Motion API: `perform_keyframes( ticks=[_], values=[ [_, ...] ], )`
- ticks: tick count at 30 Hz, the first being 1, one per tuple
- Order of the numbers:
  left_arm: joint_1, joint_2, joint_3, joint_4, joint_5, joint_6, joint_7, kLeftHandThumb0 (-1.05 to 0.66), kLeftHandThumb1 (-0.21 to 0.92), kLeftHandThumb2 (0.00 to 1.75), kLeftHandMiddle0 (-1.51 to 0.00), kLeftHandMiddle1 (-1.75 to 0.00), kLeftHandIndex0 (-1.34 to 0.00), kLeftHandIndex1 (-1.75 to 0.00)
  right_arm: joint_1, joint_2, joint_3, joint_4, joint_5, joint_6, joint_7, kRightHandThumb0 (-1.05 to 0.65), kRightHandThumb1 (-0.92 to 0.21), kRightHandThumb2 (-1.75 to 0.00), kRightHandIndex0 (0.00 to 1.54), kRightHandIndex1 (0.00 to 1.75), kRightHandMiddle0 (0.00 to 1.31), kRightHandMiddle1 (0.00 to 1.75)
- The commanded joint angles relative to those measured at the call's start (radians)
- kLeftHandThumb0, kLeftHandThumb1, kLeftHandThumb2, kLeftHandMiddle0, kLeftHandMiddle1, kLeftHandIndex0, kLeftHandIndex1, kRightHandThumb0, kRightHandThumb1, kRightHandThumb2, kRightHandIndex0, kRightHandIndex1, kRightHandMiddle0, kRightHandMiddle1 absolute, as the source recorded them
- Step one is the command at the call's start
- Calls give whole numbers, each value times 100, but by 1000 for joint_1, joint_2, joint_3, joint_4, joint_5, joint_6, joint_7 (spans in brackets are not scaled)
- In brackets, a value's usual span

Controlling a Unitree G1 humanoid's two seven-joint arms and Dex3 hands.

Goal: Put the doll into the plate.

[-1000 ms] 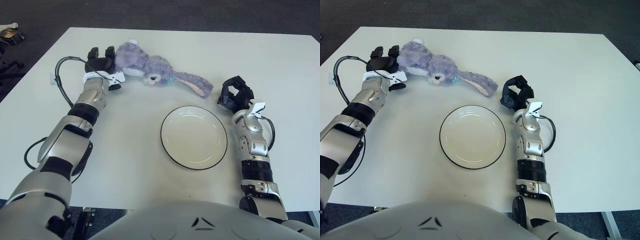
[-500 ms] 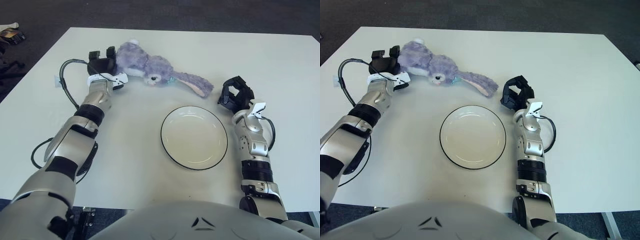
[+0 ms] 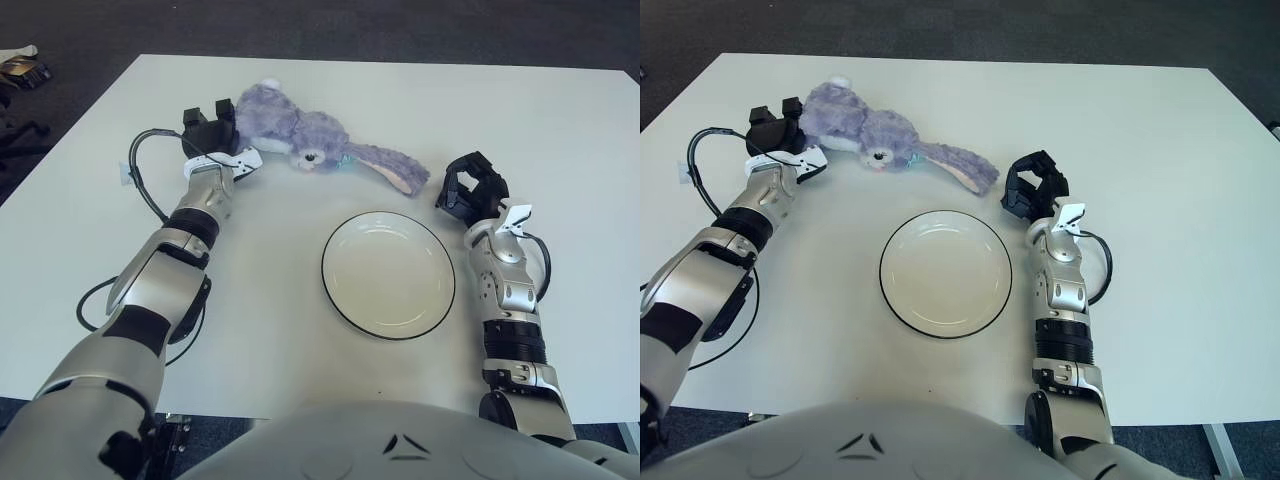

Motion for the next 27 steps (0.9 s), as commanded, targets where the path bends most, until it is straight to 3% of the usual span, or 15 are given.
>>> perform_keyframes(
  ticks=[1, 12, 13, 16, 21, 27],
  values=[
    [-12, -9, 0, 22, -9, -19, 2, 40, 38, 121, -51, -174, -14, -174, 54, -2, -8, 50, 5, 44, -6, -45, -43, -118, 97, 175, 53, 175],
    [-26, -18, -1, 60, -25, -24, -16, 46, 32, 130, -59, -175, -25, -175, 55, -7, -1, 55, -5, 27, -6, -45, -43, -118, 96, 175, 53, 175],
    [-27, -19, -1, 62, -26, -24, -17, 29, 31, 131, -64, -170, -29, -175, 55, -8, 0, 56, -6, 22, -5, -45, -43, -118, 96, 175, 53, 175],
    [-29, -23, 4, 73, -35, -26, -21, 10, 25, 137, -71, -166, -38, -175, 56, -17, 13, 60, -25, -2, -3, -45, -43, -118, 96, 175, 53, 175],
    [-27, -30, 32, 82, -75, -62, -15, 2, 16, 148, -78, -164, -49, -175, 52, -34, 40, 61, -56, -34, 1, -45, -43, -117, 97, 175, 52, 175],
    [-25, -43, 53, 87, -106, -96, -8, 0, 9, 154, -83, -162, -55, -175, 36, -60, 91, 2, -120, -8, -3, -44, -44, -116, 98, 175, 52, 175]
  ],
)
